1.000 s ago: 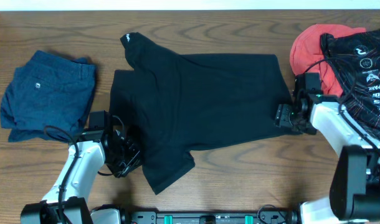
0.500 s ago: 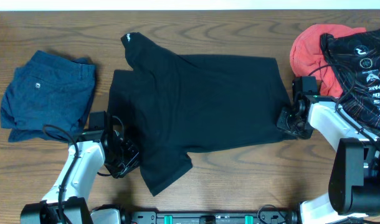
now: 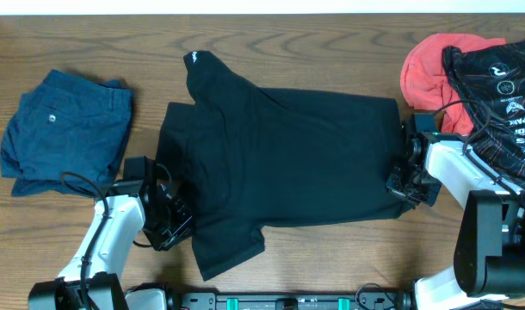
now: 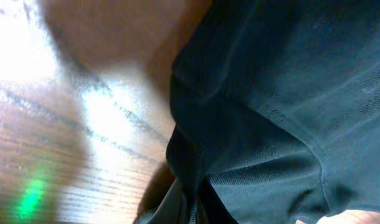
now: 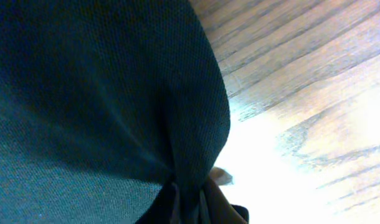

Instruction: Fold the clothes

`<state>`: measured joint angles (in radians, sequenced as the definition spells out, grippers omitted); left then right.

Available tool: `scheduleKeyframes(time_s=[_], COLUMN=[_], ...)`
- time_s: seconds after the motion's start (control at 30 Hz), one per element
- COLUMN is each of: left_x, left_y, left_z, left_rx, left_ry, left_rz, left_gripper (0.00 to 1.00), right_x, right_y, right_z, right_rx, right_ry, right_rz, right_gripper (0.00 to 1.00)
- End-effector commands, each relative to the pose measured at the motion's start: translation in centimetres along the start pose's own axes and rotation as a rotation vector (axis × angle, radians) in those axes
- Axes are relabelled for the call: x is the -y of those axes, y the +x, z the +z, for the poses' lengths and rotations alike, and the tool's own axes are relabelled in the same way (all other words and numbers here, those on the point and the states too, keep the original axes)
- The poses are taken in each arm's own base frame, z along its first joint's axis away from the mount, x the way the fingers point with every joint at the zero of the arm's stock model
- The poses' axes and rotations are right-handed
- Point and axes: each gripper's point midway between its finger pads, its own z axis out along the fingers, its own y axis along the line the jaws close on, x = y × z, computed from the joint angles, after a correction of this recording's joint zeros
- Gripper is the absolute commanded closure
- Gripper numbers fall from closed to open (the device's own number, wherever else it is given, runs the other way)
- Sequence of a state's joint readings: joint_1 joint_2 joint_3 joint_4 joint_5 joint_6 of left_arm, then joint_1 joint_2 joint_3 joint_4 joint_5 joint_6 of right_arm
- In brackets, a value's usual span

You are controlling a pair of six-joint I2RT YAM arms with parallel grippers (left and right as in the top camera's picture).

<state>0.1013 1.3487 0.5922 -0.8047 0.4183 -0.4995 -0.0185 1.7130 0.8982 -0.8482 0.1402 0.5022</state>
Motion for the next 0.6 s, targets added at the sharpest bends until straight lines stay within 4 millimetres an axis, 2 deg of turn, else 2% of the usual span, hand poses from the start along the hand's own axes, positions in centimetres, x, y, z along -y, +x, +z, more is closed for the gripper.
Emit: scheduleKeyframes(time_s=[0.0, 0.2, 0.27, 0.37, 0.4, 0.57], left_x=[-0.2, 1.1, 1.1, 1.1, 1.1, 1.1], left_y=[-0.4, 0.0, -0.1, -0.2, -0.2, -0.2], left_z=[-0.2, -0.5, -0.5, -0.5, -0.5, -0.5], left_rx=[0.021, -0.006, -0.003, 0.002, 0.002, 0.002], left_ry=[-0.013, 0.051, 0.05, 0.049, 0.049, 0.049], left_rz=[0.02, 0.107, 0.111, 0.112, 0.112, 0.111], left_gripper=[0.94, 0.94, 0.94, 0.94, 0.94, 0.94], right_x=[1.2, 1.4, 1.3, 1.3, 1.3, 2.2], right_y=[0.2, 0.3, 0.1, -0.2, -0.1, 1.1], right_z=[0.9, 0.1, -0.4, -1.6, -2.0, -3.9], right_rx=[-0.008, 0.001, 0.024, 0.057, 0.063, 0.065], right_ry=[0.065, 0.057, 0.045, 0.02, 0.014, 0.01], right_rz=[0.025, 0.023, 0.023, 0.028, 0.029, 0.044], right_gripper=[0.91, 0.9, 0.78, 0.51, 0.47, 0.47])
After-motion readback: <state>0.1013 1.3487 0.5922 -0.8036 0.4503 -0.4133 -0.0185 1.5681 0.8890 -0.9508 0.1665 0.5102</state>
